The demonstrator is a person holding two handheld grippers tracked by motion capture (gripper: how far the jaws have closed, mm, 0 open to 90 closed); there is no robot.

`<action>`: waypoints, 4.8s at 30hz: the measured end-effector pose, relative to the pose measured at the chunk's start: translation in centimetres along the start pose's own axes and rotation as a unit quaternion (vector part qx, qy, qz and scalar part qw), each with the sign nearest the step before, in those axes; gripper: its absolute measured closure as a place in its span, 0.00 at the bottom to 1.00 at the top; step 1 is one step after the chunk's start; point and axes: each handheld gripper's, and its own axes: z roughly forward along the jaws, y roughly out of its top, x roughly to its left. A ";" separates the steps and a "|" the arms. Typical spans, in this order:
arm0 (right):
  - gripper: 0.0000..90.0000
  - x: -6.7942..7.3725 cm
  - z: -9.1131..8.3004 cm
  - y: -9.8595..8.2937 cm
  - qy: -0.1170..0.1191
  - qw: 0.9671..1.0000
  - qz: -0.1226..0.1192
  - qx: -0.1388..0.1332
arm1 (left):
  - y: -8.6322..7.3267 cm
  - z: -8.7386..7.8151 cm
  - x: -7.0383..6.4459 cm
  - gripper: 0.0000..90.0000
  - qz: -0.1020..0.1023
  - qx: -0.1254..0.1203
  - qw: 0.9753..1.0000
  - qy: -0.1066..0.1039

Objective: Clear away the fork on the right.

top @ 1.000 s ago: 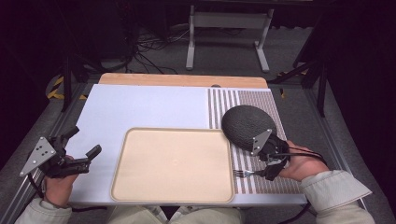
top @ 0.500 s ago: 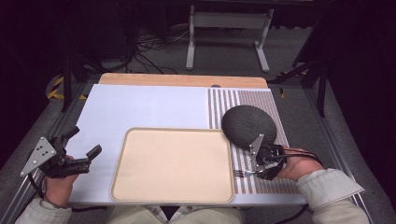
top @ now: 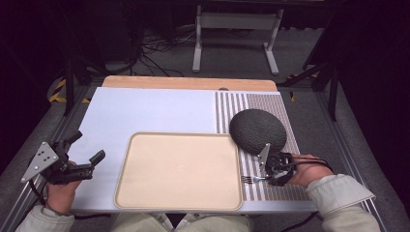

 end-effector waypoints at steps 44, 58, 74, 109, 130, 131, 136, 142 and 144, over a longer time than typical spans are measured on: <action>0.86 0.6 -4.4 0.7 -0.042 0.998 -0.027 -0.041 | 0.0 0.0 0.0 0.00 -0.003 0.000 1.000 -0.001; 0.86 1.1 -7.2 2.1 -0.061 0.994 0.015 -0.093 | 0.0 0.0 0.0 0.00 -0.005 0.000 1.000 -0.002; 0.86 1.0 -8.7 4.5 -0.028 0.985 0.111 -0.126 | -0.1 0.1 0.0 0.00 -0.003 0.000 1.000 -0.003; 0.86 1.8 -9.0 11.4 0.002 0.962 0.200 -0.186 | -0.1 0.2 -0.1 0.00 0.001 0.004 1.000 -0.007; 0.86 2.0 -6.2 14.6 0.030 0.956 0.230 -0.178 | -0.1 0.3 -0.2 0.00 0.003 0.004 1.000 -0.009; 0.86 2.1 -5.9 14.9 0.028 0.957 0.232 -0.175 | -0.2 0.3 -0.2 0.00 0.001 0.003 1.000 -0.008; 0.86 2.2 -4.7 15.7 0.032 0.958 0.233 -0.162 | -0.2 0.3 -0.2 0.00 0.001 0.003 1.000 -0.009; 0.86 2.4 -3.7 16.3 0.034 0.960 0.237 -0.148 | -0.2 0.3 -0.2 0.00 0.001 0.002 1.000 -0.009; 0.86 2.5 -3.5 16.3 0.038 0.959 0.239 -0.146 | -0.2 0.3 -0.2 0.00 0.002 0.004 1.000 -0.010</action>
